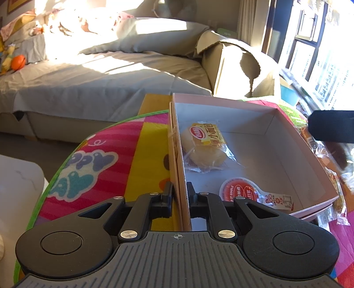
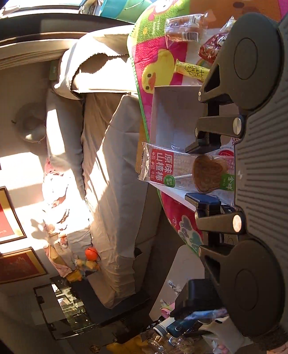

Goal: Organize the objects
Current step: 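Carry the hawthorn packet into the pink box and open the right gripper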

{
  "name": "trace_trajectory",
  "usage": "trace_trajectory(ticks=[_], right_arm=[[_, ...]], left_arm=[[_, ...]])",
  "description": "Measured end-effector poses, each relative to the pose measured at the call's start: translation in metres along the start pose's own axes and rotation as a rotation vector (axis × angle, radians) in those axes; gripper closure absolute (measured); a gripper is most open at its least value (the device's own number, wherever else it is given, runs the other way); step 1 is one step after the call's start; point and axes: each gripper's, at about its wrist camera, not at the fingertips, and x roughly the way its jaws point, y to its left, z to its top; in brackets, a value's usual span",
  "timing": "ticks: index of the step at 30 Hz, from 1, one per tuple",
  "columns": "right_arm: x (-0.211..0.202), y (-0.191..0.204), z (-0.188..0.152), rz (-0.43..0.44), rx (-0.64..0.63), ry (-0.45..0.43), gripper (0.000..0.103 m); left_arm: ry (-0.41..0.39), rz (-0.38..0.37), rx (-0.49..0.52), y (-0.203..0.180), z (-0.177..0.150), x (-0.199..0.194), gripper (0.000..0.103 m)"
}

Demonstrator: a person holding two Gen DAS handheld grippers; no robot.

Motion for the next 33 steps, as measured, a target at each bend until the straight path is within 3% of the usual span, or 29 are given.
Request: trace_trajectory(ticks=[6,10,17,20,25,33], right_arm=[[0.036,0.000,-0.013,-0.054,0.001,0.033,0.066],[0.049,-0.005,-0.018,-0.023,0.035,0.065,0.061],[0.030,-0.024,-0.022,-0.018,0.081,0.033,0.056],[0.009,-0.041,-0.026,-0.055,0.106,-0.006,0.053],[-0.028,-0.077,-0.043,-0.202,0.137,-0.068,0.052],[-0.053,-0.123,-0.088,-0.363,0.196,-0.016,0.051]], left_arm=[[0.000,0.000,-0.001,0.000,0.000,0.000,0.089],[0.000,0.000,0.000,0.000,0.000,0.000,0.089],[0.000,0.000,0.000,0.000,0.000,0.000,0.089],[0.000,0.001,-0.001,0.001,0.000,0.000,0.089],[-0.001,0.000,0.000,0.001,-0.001,0.000,0.089],[0.001,-0.003,0.005,0.002,-0.001,-0.001,0.089]])
